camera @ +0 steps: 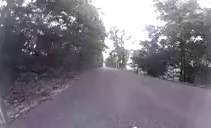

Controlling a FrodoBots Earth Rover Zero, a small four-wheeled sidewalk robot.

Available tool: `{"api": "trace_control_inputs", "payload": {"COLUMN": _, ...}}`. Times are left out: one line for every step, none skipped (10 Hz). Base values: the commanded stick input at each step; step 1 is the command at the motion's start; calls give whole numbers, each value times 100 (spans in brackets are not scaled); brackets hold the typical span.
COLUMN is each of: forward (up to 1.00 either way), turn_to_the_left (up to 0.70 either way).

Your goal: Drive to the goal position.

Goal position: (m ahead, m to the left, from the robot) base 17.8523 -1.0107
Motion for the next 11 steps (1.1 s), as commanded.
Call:
{"api": "trace_control_inputs", "payload": {"forward": 70, "turn_to_the_left": 0}}
{"api": "trace_control_inputs", "payload": {"forward": 70, "turn_to_the_left": -2}}
{"api": "trace_control_inputs", "payload": {"forward": 70, "turn_to_the_left": -4}}
{"api": "trace_control_inputs", "payload": {"forward": 70, "turn_to_the_left": -6}}
{"api": "trace_control_inputs", "payload": {"forward": 70, "turn_to_the_left": -7}}
{"api": "trace_control_inputs", "payload": {"forward": 70, "turn_to_the_left": -8}}
{"api": "trace_control_inputs", "payload": {"forward": 70, "turn_to_the_left": -9}}
{"api": "trace_control_inputs", "payload": {"forward": 70, "turn_to_the_left": -4}}
{"api": "trace_control_inputs", "payload": {"forward": 70, "turn_to_the_left": 0}}
{"api": "trace_control_inputs", "payload": {"forward": 70, "turn_to_the_left": 0}}
{"api": "trace_control_inputs", "payload": {"forward": 70, "turn_to_the_left": 0}}
